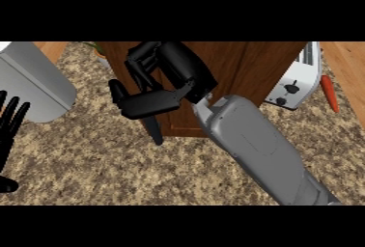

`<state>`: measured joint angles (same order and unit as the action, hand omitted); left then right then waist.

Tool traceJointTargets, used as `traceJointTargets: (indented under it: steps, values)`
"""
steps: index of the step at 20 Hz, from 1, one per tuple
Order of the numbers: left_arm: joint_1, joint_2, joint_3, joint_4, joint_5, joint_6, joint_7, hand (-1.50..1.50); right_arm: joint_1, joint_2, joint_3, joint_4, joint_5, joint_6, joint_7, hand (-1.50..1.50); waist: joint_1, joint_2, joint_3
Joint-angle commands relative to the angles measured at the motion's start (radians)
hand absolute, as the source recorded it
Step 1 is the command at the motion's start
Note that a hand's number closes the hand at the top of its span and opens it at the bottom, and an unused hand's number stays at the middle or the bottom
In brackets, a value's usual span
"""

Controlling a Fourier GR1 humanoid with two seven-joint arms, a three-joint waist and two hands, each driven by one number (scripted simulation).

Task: Pick up the wine, place it into the cabinet and close the cabinet

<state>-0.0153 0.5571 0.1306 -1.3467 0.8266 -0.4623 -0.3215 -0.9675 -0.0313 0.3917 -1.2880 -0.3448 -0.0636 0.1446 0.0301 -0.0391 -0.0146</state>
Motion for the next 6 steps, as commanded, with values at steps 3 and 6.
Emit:
traceJointTargets:
  steps: [3, 6]
  values:
    - [-0.007, -0.013, -0.011, -0.004, -0.003, -0.001, 0.011, -1.50, -0.025, -0.076, -0.115, 0.161, 0.015, -0.030, 0.012, 1.50, -0.012, 0.049, 0.013]
    - [0.000, -0.018, -0.013, -0.023, -0.001, -0.004, 0.014, -1.50, 0.045, -0.089, -0.100, 0.158, 0.011, 0.008, -0.033, 1.50, -0.015, 0.048, 0.015]
